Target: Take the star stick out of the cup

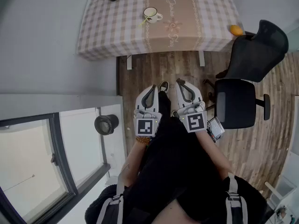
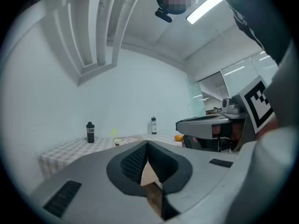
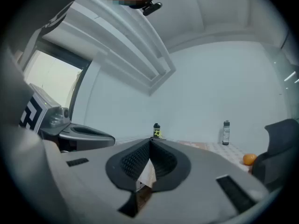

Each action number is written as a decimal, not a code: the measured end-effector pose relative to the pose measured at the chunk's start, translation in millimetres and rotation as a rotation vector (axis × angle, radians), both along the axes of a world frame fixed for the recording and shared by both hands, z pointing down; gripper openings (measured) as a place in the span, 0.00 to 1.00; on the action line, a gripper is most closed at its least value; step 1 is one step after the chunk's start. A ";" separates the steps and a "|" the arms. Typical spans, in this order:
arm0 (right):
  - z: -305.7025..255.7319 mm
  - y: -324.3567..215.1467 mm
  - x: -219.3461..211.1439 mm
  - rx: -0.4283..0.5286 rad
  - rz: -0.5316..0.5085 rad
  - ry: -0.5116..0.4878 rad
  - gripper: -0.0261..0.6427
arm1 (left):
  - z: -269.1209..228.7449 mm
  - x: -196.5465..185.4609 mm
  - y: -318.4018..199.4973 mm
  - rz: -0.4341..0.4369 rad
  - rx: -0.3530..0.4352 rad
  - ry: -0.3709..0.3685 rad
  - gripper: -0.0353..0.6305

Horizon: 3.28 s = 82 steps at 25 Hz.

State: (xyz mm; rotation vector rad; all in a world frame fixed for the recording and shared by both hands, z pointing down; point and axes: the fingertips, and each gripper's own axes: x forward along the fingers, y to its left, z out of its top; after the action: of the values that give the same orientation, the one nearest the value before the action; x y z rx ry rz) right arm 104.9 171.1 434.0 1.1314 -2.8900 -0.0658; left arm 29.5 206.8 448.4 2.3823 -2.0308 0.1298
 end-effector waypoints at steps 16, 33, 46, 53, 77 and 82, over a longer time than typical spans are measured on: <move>-2.5 -51.3 -36.5 -0.047 -0.116 -0.022 0.05 | -13.4 -33.2 -60.6 -0.030 -0.012 -0.062 0.04; -11.1 -145.1 -62.9 -0.051 -0.064 0.031 0.05 | 44.3 -86.9 -176.3 0.010 -0.084 -0.044 0.06; -4.3 -202.3 -103.1 -0.057 -0.039 0.054 0.05 | 83.8 -127.5 -243.2 0.050 -0.142 -0.038 0.07; 0.5 -231.2 -118.6 -0.045 0.003 0.063 0.05 | 115.1 -143.4 -277.7 0.072 -0.160 -0.113 0.08; 13.4 -297.6 -124.8 -0.034 0.159 0.096 0.05 | 106.0 -137.3 -368.2 0.247 -0.039 -0.131 0.17; 17.2 -302.2 -128.1 -0.043 0.170 0.100 0.05 | 107.7 -135.6 -378.0 0.270 -0.041 -0.139 0.17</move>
State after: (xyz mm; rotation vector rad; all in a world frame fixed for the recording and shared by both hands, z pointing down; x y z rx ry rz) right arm -23.2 -131.1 451.2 1.3209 -2.6845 -0.0525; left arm -106.1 -171.2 556.1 2.6773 -1.7234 0.3445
